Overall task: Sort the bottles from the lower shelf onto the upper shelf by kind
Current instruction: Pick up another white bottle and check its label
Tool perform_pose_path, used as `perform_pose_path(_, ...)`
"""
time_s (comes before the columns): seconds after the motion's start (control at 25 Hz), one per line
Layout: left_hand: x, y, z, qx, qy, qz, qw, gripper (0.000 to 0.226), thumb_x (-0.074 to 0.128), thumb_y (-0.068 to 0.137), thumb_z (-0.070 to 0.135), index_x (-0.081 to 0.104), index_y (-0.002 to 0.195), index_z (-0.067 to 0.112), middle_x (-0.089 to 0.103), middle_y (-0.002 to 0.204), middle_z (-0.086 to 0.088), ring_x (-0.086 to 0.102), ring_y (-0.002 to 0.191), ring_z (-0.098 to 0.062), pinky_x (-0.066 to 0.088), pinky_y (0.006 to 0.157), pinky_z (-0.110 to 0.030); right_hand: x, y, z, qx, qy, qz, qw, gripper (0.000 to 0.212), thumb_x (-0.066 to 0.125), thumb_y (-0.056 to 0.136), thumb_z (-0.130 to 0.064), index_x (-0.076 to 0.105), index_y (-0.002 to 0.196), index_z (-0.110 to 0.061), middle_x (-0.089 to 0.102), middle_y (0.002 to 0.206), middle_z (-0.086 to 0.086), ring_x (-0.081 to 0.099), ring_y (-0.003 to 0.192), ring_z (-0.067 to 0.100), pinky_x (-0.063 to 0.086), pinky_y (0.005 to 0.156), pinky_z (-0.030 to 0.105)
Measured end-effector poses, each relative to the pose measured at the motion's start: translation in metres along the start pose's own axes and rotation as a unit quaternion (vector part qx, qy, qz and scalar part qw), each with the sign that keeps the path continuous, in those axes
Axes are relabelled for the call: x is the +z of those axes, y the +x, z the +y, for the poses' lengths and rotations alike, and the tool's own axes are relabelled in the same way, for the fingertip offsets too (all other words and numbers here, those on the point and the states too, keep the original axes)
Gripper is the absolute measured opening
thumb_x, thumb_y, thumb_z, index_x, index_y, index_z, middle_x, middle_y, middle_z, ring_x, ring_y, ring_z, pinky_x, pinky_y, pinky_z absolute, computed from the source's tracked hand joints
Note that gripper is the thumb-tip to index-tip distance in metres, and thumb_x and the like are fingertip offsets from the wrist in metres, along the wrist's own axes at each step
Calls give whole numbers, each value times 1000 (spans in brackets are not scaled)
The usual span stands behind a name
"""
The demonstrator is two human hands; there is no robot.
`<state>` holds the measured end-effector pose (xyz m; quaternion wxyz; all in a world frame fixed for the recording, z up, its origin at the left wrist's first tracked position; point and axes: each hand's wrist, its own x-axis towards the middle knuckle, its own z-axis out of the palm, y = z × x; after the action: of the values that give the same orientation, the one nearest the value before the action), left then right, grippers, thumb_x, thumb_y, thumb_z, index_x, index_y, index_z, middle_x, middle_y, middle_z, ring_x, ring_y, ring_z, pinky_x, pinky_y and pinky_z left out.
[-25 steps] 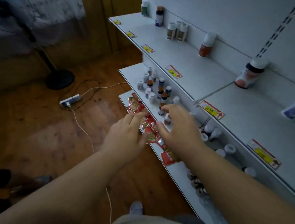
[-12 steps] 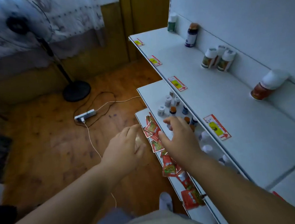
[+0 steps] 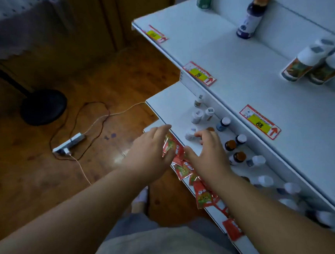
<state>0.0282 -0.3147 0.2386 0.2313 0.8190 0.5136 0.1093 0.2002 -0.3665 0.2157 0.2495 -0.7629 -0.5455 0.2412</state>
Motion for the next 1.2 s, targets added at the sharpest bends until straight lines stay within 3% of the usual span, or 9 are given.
perform_pose_path(0.12, 26, 46, -43, -9, -42, -38, 998, 60, 59, 91, 41, 36, 144, 25, 55, 132, 1, 55, 115, -18, 47, 92, -33, 50, 46, 20, 115, -28, -3, 993, 46, 67, 90, -36, 49, 127, -16, 46, 134, 8, 53, 115, 26, 41, 84, 29)
perform_pose_path(0.24, 75, 80, -74, -15, -61, -70, 996, 59, 59, 90, 41, 37, 142, 24, 56, 130, 0, 56, 113, -20, 49, 90, -37, 102, 97, 60, 174, -37, 21, 984, 51, 70, 88, -35, 46, 129, -17, 45, 133, 11, 56, 112, 30, 48, 85, 37)
perform_pose_path(0.44, 170, 115, -112, -28, -103, -107, 988, 60, 60, 90, 41, 37, 143, 23, 54, 133, -3, 55, 116, -23, 47, 93, -39, 181, 165, 141, 280, -75, 54, 956, 79, 70, 85, -45, 26, 145, -19, 39, 142, 19, 54, 118, 39, 50, 88, 41)
perform_pose_path(0.56, 212, 128, -128, -35, -116, -110, 987, 61, 59, 91, 43, 35, 144, 25, 53, 136, -1, 54, 118, -21, 47, 94, -38, 214, 186, 176, 287, -58, 76, 953, 82, 72, 83, -46, 26, 145, -20, 40, 140, 17, 53, 117, 37, 51, 94, 46)
perform_pose_path(0.72, 224, 132, -135, -56, -134, -113, 983, 62, 60, 92, 44, 34, 146, 26, 52, 137, 0, 54, 119, -19, 48, 95, -40, 218, 193, 183, 244, 18, 107, 964, 68, 73, 86, -33, 37, 141, -17, 49, 132, 7, 59, 104, 16, 44, 89, 29)
perform_pose_path(0.84, 196, 117, -133, -101, -167, -121, 973, 59, 59, 92, 43, 35, 144, 27, 54, 132, 0, 55, 113, -19, 51, 92, -42, 197, 170, 151, 278, 179, 73, 941, 65, 75, 83, -33, 40, 137, -22, 55, 129, 4, 63, 100, 14, 52, 90, 33)
perform_pose_path(0.96, 124, 89, -111, -160, -236, -113, 952, 53, 57, 94, 44, 39, 141, 28, 55, 127, 3, 57, 99, -7, 53, 83, -32, 148, 122, 81, 315, 379, -8, 870, 48, 76, 82, -26, 49, 121, -18, 64, 113, 13, 70, 91, 22, 59, 70, 36)
perform_pose_path(1.12, 2, 40, -69, -130, -309, -101, 937, 49, 51, 94, 52, 47, 136, 26, 55, 121, 12, 52, 93, 17, 39, 69, 0, 71, 60, -21, 279, 582, -70, 761, 31, 64, 79, -23, 61, 110, -17, 67, 102, 13, 66, 96, 28, 53, 88, 52)
perform_pose_path(1.2, -44, 26, -55, -86, -317, -102, 939, 54, 41, 88, 59, 49, 132, 30, 54, 116, 21, 50, 98, 18, 39, 74, -3, 37, 45, -58, 274, 618, -71, 733, 47, 59, 77, -23, 59, 122, -10, 64, 106, 16, 63, 101, 31, 49, 96, 55)
